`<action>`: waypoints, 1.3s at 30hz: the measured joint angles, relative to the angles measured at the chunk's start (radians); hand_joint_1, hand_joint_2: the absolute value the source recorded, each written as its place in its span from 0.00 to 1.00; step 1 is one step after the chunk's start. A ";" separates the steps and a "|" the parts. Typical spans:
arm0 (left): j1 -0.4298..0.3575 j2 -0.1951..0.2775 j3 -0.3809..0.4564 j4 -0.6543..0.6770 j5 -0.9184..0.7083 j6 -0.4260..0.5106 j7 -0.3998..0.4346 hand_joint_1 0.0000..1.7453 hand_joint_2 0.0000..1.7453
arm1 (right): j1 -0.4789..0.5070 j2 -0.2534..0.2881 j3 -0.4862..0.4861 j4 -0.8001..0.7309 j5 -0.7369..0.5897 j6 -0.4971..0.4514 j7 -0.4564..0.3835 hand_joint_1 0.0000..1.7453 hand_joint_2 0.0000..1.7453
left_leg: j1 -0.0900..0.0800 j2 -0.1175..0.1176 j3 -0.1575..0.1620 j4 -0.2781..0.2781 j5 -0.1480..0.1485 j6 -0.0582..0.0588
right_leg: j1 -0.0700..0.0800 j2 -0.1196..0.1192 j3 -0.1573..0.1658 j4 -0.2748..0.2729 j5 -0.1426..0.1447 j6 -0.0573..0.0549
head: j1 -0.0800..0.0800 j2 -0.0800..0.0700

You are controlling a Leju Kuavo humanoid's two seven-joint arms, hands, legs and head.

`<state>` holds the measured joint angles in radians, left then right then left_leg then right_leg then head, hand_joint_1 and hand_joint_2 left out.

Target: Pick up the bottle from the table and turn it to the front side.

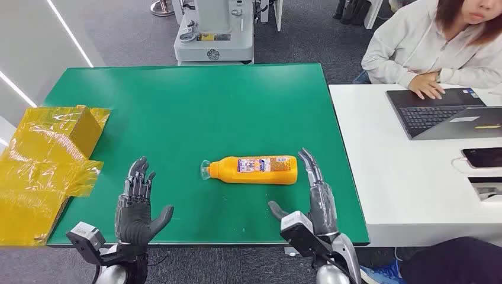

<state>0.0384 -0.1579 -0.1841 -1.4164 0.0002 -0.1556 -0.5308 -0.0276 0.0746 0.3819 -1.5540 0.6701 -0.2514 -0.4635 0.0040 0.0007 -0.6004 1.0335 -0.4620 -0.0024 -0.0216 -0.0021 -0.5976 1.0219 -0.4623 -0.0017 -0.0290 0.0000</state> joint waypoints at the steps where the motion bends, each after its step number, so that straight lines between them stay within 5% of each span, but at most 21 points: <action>1: -0.005 -0.001 -0.002 0.002 0.000 -0.005 0.001 0.00 1.00 | -0.016 -0.001 0.000 0.011 0.007 0.012 0.010 0.00 1.00 | 0.000 0.000 0.000 0.000 0.000 0.000 | 0.000 0.000 0.000 0.000 0.000 0.000 | 0.000 0.000; 10: -0.052 -0.016 -0.018 0.031 0.001 -0.059 0.019 0.00 1.00 | -0.232 -0.013 0.001 0.191 0.063 0.181 0.110 0.00 1.00 | 0.000 0.000 0.000 0.000 0.002 0.000 | 0.000 0.001 0.000 0.000 0.001 0.000 | 0.000 0.000; 26: -0.126 -0.025 -0.054 0.143 0.032 -0.085 0.027 0.00 1.00 | -0.608 -0.015 0.151 0.826 0.114 0.457 0.168 0.00 1.00 | 0.000 0.000 0.000 0.000 0.002 -0.001 | 0.000 0.000 0.000 0.000 0.002 0.000 | 0.000 0.000; 39: -0.133 -0.018 -0.054 0.211 0.096 -0.090 0.028 0.00 1.00 | -0.752 -0.028 0.344 1.016 0.171 0.509 0.189 0.00 1.00 | 0.000 0.000 0.004 0.000 0.003 -0.001 | 0.000 0.001 0.003 0.000 0.002 0.000 | 0.000 0.000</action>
<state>-0.0945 -0.1758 -0.2380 -1.2057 0.0958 -0.2453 -0.5032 -0.7799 0.0461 0.7256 -0.5382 0.8413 0.2579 -0.2742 0.0041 0.0007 -0.5964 1.0339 -0.4594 -0.0031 -0.0215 -0.0015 -0.5944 1.0220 -0.4604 -0.0021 -0.0287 0.0000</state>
